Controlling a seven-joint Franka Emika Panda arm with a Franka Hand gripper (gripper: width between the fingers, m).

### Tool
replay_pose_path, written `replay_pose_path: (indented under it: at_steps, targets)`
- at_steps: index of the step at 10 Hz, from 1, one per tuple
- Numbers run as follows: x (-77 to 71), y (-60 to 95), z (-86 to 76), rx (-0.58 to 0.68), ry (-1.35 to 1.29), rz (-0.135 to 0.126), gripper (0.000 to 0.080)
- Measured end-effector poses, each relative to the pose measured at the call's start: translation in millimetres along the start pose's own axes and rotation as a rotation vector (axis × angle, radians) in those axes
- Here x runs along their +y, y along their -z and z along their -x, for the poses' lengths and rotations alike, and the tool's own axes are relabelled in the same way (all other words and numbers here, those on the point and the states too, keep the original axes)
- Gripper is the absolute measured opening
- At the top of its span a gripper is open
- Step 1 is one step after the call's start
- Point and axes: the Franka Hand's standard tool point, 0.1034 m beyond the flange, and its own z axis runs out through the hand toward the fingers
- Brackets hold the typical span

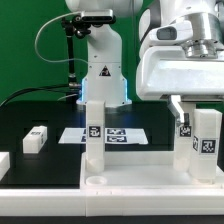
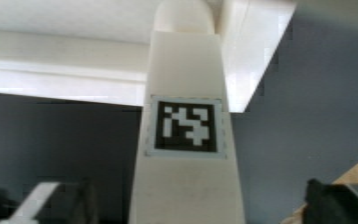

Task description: Assemble desk

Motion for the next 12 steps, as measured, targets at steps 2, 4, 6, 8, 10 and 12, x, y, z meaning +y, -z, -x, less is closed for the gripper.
replay_pose_path:
  at_steps: [2,4,6,8,10,12]
  targets:
    - [0.0,0.0,0.0,0.000,0.001,0.000,0.0643]
    - [-0.1,0.0,0.0,0.000,0.002,0.000,0.0648]
    - [-0.1,0.0,-0.1,0.000,0.003,0.000,0.0649]
    - [5.6,9.7,-10.2,-0.028,0.020,0.000,0.0649]
    - [5.3,14.5,-16.9,-0.026,0.018,-0.003,0.0649]
    - [5.2,13.5,-15.4,-0.029,0.018,-0.003,0.0649]
